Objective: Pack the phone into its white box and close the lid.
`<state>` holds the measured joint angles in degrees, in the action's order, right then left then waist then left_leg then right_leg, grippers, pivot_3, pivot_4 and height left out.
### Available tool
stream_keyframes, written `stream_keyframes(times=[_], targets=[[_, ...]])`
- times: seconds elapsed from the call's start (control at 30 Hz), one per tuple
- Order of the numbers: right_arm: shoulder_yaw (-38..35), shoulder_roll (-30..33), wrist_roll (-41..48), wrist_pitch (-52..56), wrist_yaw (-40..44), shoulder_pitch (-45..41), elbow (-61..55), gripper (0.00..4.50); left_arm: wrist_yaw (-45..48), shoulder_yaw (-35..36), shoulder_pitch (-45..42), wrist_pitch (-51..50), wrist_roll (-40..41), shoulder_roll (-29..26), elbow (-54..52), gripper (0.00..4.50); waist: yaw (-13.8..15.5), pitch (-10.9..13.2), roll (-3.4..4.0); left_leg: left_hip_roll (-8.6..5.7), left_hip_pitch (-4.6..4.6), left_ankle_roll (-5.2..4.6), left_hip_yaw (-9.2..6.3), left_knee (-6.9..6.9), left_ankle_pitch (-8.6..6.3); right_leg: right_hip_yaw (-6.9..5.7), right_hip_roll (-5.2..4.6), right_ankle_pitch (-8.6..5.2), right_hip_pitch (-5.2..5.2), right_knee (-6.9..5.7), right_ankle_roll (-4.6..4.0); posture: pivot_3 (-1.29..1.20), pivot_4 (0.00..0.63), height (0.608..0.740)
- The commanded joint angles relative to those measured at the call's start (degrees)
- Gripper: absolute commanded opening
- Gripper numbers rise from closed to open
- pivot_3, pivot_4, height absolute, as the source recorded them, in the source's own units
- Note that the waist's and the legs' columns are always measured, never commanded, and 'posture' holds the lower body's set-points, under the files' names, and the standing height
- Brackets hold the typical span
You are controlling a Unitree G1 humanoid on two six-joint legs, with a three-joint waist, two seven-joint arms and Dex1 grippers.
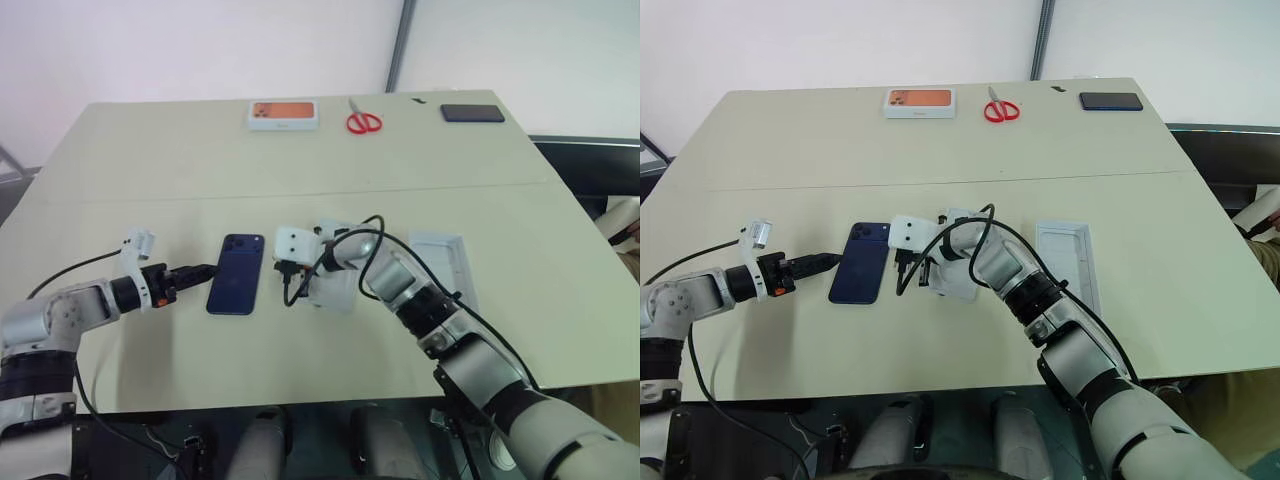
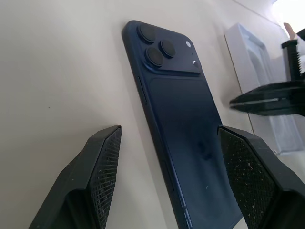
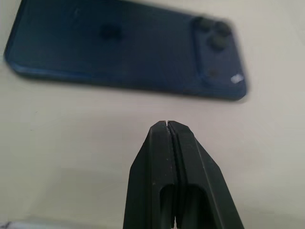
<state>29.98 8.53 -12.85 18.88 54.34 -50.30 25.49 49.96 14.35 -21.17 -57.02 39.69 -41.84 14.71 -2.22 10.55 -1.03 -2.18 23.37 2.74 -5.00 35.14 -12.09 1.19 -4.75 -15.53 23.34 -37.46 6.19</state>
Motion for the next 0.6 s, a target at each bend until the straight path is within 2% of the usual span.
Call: stream_keyframes(times=[0.03, 0.3, 0.4, 0.6], targets=[[1.45, -0.12, -1.08, 0.67, 0.85, -0.62, -0.2, 0.04, -0.41, -2.89, -0.48, -2.1, -0.95, 2.3, 1.38, 3.4, 0.2, -0.09, 0.03, -0.01, -0.03, 0.0, 0.0, 0.0, 0.0, 0.0, -0.01, 0.0, -0.04, 0.0, 0.0, 0.0, 0.15, 0.74], [1.49, -1.83, -1.47, 1.0, -0.15, -0.54, 0.05, 0.04, -1.46, -4.95, 0.58, -6.44, -0.11, 9.19, -1.67, 3.4, 0.41, -0.47, 0.26, -0.05, -0.11, 0.0, 0.01, 0.0, 0.0, -0.02, -0.05, 0.0, -0.16, 0.02, 0.01, 0.0, 0.15, 0.74], [1.41, -1.79, -1.91, 0.92, -0.38, -0.63, 0.24, 0.04, -2.67, -3.5, -0.41, -8.85, 0.93, 11.33, -0.53, 3.4, 0.52, -0.65, 0.31, -0.07, -0.12, 0.0, 0.02, 0.0, 0.0, -0.02, -0.06, 0.0, -0.18, 0.04, 0.01, 0.0, 0.15, 0.74], [1.3, -1.51, -2.32, 0.3, -0.35, -0.41, 0.0, 0.04, -2.31, -1.86, -3.25, -13.85, 2.3, 11.78, 0.95, 3.4, 0.92, -0.75, 0.31, -0.09, -0.21, -0.02, 0.03, 0.0, -0.01, -0.01, -0.05, -0.01, -0.27, 0.07, 0.02, 0.0, 0.15, 0.74]])
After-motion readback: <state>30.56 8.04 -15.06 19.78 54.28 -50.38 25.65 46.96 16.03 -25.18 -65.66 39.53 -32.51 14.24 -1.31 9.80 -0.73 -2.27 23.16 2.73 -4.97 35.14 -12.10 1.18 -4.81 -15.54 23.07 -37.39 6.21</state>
